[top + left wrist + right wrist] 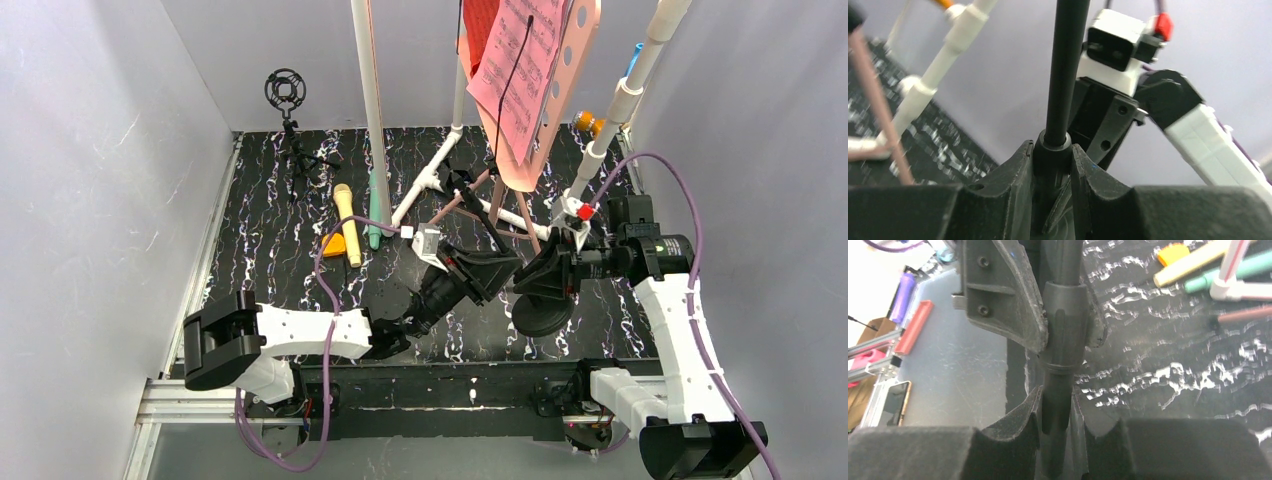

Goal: Pack up the instrument practice props
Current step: Unscrew the knob on the microphone stand.

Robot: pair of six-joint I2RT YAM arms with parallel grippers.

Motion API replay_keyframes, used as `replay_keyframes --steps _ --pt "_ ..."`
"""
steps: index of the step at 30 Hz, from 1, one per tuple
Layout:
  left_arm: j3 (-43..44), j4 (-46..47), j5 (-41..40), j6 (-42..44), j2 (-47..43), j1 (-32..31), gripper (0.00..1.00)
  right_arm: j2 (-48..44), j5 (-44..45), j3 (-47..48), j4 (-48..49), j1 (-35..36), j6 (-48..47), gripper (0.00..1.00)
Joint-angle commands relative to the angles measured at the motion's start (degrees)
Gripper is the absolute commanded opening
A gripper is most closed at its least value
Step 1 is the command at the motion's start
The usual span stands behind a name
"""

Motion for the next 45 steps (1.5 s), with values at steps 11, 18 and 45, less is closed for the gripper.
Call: replay_keyframes --steps 11,18,45 --pt "30.1 -85.9 -33.5 -44.4 1.7 -2.5 0.0 -5.4 24.6 -12.2 33.0 0.2 22.7 0.01" --pt "41.4 -96.3 -29.6 -48.8 9.4 -2.5 0.0 -6.8 21.7 -17.8 38.7 0.2 27.1 0.01" --pt "-14.0 -12.4 7.6 12.5 -17.7 -2.5 0.98 -10.0 -8.2 -26.9 46.5 -4.4 30.0 0.01"
